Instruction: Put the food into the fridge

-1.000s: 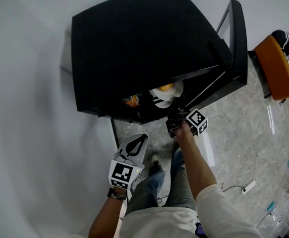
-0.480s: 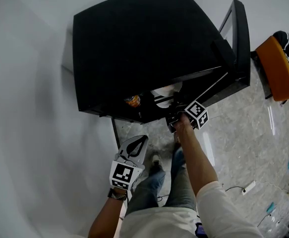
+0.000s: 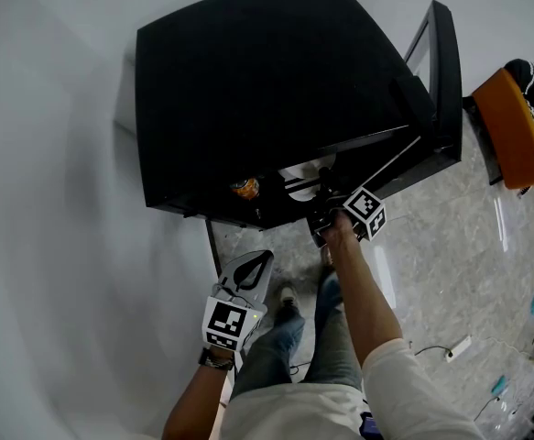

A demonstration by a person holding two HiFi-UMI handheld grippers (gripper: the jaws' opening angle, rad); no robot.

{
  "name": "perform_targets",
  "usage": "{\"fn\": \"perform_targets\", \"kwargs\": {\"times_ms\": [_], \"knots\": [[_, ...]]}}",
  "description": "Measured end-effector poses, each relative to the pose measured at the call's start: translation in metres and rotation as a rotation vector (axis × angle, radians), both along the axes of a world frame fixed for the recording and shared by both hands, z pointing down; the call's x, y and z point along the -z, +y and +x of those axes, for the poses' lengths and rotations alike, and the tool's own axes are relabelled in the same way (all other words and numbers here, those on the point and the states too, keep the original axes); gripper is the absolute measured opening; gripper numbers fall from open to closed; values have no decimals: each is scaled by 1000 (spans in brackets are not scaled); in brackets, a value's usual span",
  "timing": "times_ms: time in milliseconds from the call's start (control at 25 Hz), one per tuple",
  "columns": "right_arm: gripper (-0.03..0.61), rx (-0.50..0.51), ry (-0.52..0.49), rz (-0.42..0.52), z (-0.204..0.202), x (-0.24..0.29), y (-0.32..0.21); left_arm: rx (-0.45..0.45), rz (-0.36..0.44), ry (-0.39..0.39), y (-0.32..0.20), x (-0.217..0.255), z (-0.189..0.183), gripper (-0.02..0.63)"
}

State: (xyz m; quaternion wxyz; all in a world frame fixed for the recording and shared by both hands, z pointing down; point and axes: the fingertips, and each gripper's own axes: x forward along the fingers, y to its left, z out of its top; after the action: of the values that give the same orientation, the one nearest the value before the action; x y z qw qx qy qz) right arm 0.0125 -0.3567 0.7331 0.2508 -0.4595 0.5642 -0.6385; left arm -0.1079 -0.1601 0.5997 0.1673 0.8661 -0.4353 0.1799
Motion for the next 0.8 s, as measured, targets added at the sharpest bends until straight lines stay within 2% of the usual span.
{"fn": "perform_targets", "kwargs": {"times_ms": [120, 560, 800], "knots": [[152, -1, 11, 6, 2, 2, 5, -1, -4, 3, 0, 1, 2, 5], [155, 2, 24, -10, 9, 3, 26, 0, 4, -5, -1, 6, 0, 5], [153, 21, 47, 10, 16, 32, 40, -11, 49, 2, -6, 29, 7, 5]]}}
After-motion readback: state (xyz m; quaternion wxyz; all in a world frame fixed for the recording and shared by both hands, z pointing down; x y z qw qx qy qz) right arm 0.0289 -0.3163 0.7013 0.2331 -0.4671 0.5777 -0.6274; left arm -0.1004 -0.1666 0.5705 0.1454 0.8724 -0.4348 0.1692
